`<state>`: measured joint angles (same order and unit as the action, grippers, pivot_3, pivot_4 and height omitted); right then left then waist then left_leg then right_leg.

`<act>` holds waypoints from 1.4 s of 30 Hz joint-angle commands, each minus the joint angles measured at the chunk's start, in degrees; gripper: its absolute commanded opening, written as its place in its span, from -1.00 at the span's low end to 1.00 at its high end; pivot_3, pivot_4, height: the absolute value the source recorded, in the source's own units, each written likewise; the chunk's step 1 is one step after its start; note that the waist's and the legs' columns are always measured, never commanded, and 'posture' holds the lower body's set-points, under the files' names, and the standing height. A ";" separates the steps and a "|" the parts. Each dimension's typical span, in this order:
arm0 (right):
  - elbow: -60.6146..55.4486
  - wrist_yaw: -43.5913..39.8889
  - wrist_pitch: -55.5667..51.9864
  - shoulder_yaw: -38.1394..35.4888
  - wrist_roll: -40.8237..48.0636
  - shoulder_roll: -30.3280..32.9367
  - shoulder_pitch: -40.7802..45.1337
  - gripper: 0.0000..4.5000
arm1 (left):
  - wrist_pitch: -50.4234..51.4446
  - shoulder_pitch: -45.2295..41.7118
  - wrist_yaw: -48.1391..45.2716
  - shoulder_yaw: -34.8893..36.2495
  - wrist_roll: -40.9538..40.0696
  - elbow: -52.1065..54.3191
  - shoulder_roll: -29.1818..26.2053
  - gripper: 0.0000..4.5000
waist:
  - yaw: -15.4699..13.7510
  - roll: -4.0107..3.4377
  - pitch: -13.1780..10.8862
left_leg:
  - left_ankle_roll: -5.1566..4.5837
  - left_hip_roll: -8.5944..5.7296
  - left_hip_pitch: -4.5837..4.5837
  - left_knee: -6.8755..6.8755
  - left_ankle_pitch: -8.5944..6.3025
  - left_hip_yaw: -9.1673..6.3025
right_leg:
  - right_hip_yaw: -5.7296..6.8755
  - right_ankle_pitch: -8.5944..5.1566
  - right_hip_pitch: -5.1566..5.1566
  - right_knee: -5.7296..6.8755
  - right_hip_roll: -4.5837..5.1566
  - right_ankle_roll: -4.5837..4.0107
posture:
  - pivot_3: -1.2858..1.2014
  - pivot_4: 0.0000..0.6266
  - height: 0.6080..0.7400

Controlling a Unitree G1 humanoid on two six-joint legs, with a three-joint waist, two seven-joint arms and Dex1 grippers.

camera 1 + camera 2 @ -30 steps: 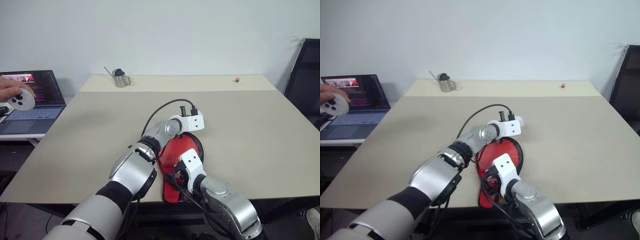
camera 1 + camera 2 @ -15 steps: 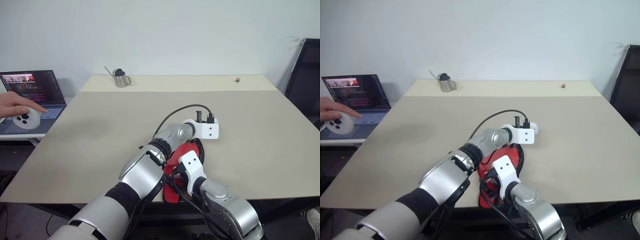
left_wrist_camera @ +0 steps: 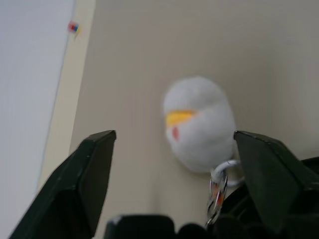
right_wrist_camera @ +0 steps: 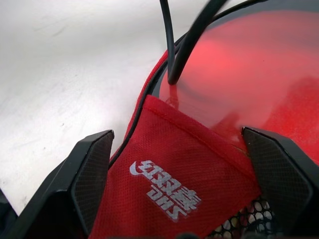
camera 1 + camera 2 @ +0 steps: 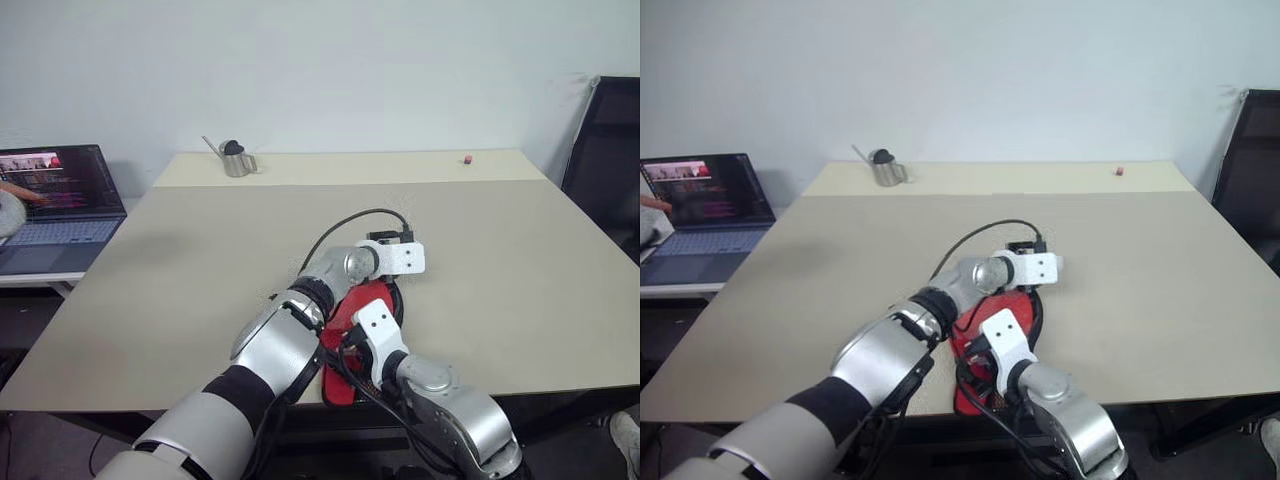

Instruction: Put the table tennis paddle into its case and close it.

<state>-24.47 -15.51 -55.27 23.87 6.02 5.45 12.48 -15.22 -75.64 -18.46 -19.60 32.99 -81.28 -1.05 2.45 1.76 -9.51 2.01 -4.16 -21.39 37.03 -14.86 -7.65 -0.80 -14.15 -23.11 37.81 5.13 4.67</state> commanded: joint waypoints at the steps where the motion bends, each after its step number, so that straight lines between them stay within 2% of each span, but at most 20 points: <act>1: 7.05 -1.41 -1.66 0.04 0.62 1.30 -0.65 1.00 | 0.57 -2.09 -0.94 3.12 -2.93 1.95 -2.75 0.78 | 0.09 0.00 0.01 | -0.01 0.02 0.05 -0.01 0.01 -0.01 | 0.01 0.00 0.04 0.03 -0.01 0.00 | 0.03 -0.52 1.00; 7: 10.04 -2.59 -0.22 -1.20 0.64 1.59 1.72 1.00 | -2.09 -2.66 -7.13 9.75 -10.10 3.35 -7.58 0.78 | 0.05 0.00 0.00 | 0.01 0.07 0.65 -0.05 0.04 -0.08 | 0.16 -0.01 0.83 -0.17 -0.04 0.01 | 0.03 -0.52 1.00; 12: 11.48 -3.63 0.93 -3.15 0.88 2.36 3.01 1.00 | -3.73 -1.47 -19.18 17.42 -19.43 5.77 -11.85 0.78 | 0.06 0.00 0.00 | 0.02 0.07 0.61 -0.06 0.04 -0.11 | 0.18 -0.01 0.79 -0.18 -0.03 0.01 | 0.03 -0.52 1.00; 17: 8.46 -6.12 0.03 -5.77 3.36 3.74 4.17 1.00 | -1.22 3.50 -33.91 23.23 -28.40 10.55 -17.73 0.78 | 0.05 -0.02 0.00 | 0.02 0.07 0.60 -0.07 0.03 -0.12 | 0.16 -0.01 0.79 -0.22 -0.03 0.01 | 0.03 -0.52 1.00; 21: 2.42 -9.17 -2.59 -7.87 6.94 6.37 4.64 1.00 | 3.50 9.66 -41.76 25.07 -33.54 18.73 -21.63 0.78 | 0.06 -0.04 -0.03 | 0.02 0.07 0.57 -0.07 0.03 -0.14 | 0.16 -0.01 0.78 -0.25 -0.03 0.00 | 0.03 -0.52 1.00; 25: -3.22 -10.32 -6.96 -10.96 11.22 7.05 5.83 1.00 | 11.82 20.46 -46.96 25.01 -38.38 36.01 -24.68 0.78 | -0.04 -0.05 -0.10 | 0.01 0.10 0.44 -0.10 0.02 -0.15 | 0.15 0.00 0.65 -0.29 -0.03 -0.04 | 0.03 -0.52 1.00; 31: -8.05 -15.16 -8.66 -17.60 17.93 11.91 9.01 1.00 | 30.75 40.79 -45.91 23.73 -46.91 70.45 -25.76 0.78 | -0.05 -0.09 -0.14 | 0.02 0.53 -0.34 -0.01 0.02 -0.03 | 0.02 0.19 -0.17 -0.27 -0.06 -0.38 | 0.03 -0.52 1.00; 34: -8.19 -17.20 -8.90 -20.79 20.52 15.28 10.09 1.00 | 36.20 47.35 -43.54 22.07 -48.32 80.78 -26.07 0.78 | -0.39 -0.10 -0.15 | 0.02 0.59 -0.49 -0.04 0.02 -0.02 | 0.03 0.20 -0.31 -0.32 -0.08 -0.41 | 0.03 -0.52 1.00; 37: -8.06 -19.43 -9.14 -23.76 23.49 18.70 10.97 1.00 | 37.59 49.94 -41.63 19.49 -47.52 84.30 -25.89 0.78 | -0.72 -0.12 -0.16 | 0.02 0.63 -0.46 -0.06 0.02 -0.01 | 0.08 0.22 -0.26 -0.38 -0.10 -0.45 | 0.03 -0.52 1.00; 42: -5.55 -22.12 -8.90 -26.70 26.99 23.17 12.90 1.00 | 34.65 47.48 -39.77 15.05 -44.66 80.07 -25.13 0.78 | -0.86 -0.16 -0.19 | 0.00 0.68 -0.44 -0.05 0.03 0.02 | 0.19 0.26 -0.08 -0.62 -0.15 -0.49 | 0.03 -0.52 1.00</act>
<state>-30.31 -36.45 -64.54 -0.75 31.14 27.58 23.71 21.50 -25.87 -59.12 -3.71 -12.85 -0.32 -26.26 1.60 1.60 -9.70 2.02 -3.49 -21.83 36.97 -14.84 -7.61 -0.61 -13.89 -23.19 37.18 4.97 4.17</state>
